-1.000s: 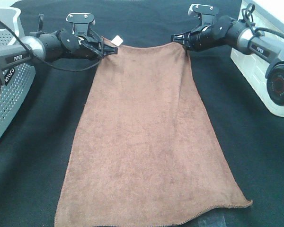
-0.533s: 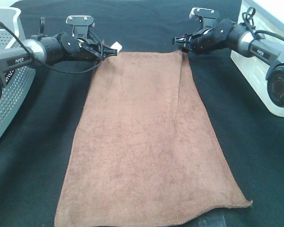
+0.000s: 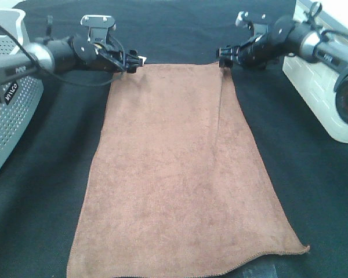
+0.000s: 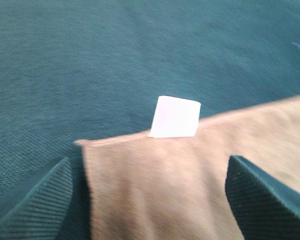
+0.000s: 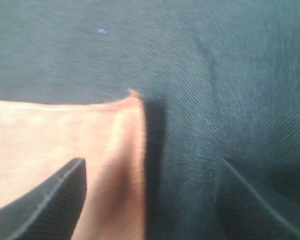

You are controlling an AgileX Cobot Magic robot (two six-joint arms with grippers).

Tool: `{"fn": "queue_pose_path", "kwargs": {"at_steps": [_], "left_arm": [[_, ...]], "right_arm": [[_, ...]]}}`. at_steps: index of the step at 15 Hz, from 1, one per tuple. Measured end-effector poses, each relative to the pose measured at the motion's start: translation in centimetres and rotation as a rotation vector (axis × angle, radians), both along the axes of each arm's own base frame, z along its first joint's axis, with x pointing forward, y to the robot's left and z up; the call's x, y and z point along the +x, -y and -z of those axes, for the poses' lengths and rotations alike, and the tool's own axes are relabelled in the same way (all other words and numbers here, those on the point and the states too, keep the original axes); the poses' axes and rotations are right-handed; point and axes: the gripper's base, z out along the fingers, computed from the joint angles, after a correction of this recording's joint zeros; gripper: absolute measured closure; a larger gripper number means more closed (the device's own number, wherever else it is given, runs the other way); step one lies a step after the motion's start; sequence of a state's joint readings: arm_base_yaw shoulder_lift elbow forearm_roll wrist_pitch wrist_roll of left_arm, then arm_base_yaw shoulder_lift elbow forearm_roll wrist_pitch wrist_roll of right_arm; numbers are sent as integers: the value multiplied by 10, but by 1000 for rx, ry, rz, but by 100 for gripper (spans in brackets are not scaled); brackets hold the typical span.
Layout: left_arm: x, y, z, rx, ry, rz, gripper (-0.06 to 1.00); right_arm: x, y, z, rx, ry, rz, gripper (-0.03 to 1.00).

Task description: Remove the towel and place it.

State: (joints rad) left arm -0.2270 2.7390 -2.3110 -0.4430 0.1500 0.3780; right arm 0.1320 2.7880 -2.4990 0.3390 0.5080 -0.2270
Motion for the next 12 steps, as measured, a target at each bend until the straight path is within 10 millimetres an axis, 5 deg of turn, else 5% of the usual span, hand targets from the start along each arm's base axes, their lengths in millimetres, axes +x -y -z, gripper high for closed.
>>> {"fn": "queue_pose_path", "kwargs": {"at_steps": [3,7,9,12], "left_arm": [[-11,4,-64,40,-55,97,12],[-49,-6,-153,163,-223,179,1],[-68,-46,-200,178,-307,44,1],[-93,-144,-251,140,-368,-226,1]], "right_arm": [[-14,-2,-85,-3,-6,-59,25],[-58,7,-196,-91,-40,-117,21],[-82,30,-243,-103,-49,-57,21],[-113,87,-289,-133,-78,61,21]]}}
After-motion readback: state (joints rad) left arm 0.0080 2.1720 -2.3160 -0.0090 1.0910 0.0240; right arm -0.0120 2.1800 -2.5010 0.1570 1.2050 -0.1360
